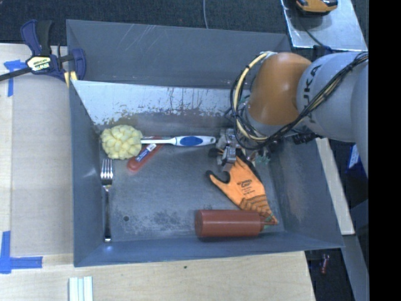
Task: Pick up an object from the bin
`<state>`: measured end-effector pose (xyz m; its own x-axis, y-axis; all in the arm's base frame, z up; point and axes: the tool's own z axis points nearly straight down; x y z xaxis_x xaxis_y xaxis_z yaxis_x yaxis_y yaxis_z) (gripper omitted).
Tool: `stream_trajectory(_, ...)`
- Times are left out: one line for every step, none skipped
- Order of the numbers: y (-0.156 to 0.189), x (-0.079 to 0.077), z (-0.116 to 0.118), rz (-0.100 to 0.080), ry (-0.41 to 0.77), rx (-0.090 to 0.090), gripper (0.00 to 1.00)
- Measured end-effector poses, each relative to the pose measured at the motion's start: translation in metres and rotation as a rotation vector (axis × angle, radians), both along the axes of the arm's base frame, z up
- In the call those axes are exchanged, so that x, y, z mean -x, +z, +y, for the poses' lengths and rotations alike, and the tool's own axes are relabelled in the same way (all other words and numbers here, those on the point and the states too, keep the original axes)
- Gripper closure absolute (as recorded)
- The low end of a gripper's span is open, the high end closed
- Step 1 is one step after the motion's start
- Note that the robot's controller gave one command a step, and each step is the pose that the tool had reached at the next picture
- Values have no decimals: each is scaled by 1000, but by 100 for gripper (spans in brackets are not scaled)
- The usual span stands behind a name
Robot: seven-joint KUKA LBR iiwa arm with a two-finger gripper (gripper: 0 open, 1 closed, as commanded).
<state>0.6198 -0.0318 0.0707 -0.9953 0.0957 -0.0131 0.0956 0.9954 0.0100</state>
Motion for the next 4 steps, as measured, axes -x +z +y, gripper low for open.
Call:
stream_trajectory(2,1,0,-3,-42,-8,100)
stream_trajectory(0,23,-8,-5,26,-13,100)
stream_trajectory(0,8,-10,-3,77,-11,100)
stream_trajectory(0,23,-20,-9,130,-25,100)
